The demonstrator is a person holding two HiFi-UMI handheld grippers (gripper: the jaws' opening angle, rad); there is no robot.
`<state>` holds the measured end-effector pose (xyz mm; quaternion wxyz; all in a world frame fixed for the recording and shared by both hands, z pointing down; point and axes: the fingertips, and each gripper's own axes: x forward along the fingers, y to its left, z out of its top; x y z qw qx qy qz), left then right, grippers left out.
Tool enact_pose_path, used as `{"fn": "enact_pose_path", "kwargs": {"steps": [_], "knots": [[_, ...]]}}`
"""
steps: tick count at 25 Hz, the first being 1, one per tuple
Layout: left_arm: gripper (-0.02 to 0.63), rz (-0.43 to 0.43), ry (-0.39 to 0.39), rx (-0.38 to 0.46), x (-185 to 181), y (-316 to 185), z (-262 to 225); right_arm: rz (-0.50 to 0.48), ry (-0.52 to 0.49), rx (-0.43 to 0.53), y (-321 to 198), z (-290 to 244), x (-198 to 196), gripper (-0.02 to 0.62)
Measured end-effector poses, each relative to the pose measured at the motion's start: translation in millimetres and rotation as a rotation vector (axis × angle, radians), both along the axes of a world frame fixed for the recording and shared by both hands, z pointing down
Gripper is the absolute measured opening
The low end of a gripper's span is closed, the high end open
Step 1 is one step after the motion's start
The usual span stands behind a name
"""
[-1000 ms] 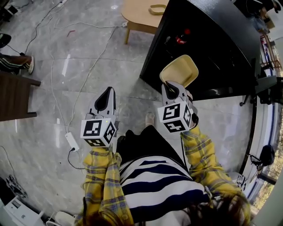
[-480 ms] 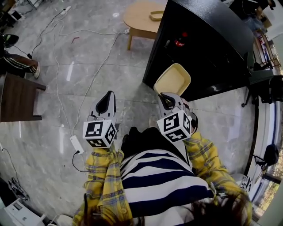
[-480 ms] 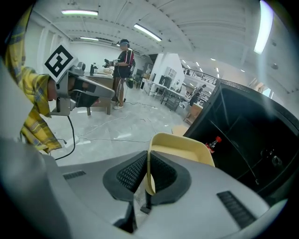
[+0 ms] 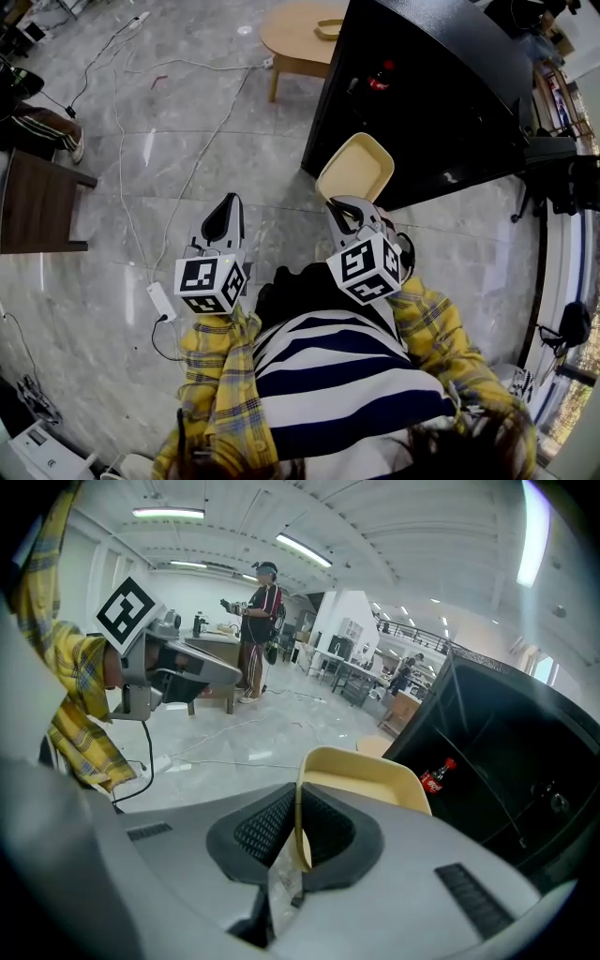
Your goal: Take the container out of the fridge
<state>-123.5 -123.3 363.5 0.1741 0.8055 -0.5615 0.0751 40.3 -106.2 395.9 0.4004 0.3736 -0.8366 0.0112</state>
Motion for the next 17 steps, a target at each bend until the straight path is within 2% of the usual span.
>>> {"fn": "enact_pose_path", "kwargs": {"steps": [17], "knots": [[0.018, 0.024, 0.015, 0.011, 10, 17, -3, -0.019, -0.021, 0.017, 11, -7, -2, 0.040]]}}
